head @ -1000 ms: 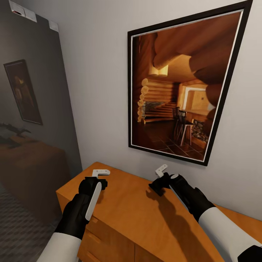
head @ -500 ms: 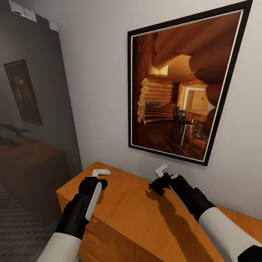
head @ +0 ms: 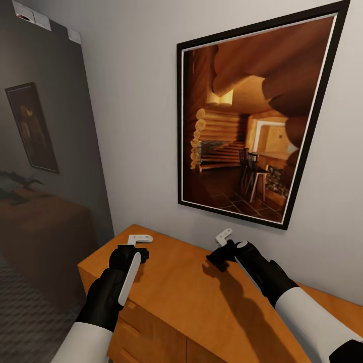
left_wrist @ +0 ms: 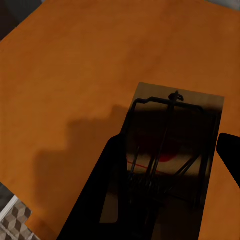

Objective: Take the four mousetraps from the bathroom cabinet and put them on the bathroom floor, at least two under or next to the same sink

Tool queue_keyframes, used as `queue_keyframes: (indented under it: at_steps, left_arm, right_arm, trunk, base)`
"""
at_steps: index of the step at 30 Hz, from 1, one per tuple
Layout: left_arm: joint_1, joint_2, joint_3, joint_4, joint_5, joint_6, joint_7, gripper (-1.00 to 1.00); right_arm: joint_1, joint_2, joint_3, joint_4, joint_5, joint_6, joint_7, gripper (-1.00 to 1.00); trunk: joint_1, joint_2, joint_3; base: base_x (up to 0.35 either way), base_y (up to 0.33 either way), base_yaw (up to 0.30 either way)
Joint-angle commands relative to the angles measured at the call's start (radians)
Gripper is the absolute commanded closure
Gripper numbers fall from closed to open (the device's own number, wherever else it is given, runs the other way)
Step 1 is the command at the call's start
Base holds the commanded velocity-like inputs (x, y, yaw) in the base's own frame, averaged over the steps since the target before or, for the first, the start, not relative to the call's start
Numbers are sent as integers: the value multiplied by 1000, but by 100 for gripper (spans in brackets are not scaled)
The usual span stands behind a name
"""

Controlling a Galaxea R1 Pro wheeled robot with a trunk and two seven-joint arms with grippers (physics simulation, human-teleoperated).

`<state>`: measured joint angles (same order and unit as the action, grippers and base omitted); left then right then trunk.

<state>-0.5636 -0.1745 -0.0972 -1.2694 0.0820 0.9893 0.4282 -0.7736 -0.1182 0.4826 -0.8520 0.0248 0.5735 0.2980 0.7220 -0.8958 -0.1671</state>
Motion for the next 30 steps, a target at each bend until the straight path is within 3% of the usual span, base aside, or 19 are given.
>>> queue_keyframes:
  at_steps: [1,22,30]
  left_arm:
    - [-1,0,-1,-1,9,3,9,100]
    - [-1,0,-1,-1,10,3,7,100]
    - [-1,0,-5,-1,10,3,7,100]
  right_arm:
    - [-1,-1,3,0,2,6,1,-100]
    - [-1,-14,-14,54,-4,2,10,-100]
    - [-1,-22,-126,57,-4,0,16,-100]
  trunk:
    - [0,-1,-2]
    - [0,-1,-2]
    - [0,-1,-2]
  base:
    - [0,0,0]
    - [0,0,0]
    - [0,0,0]
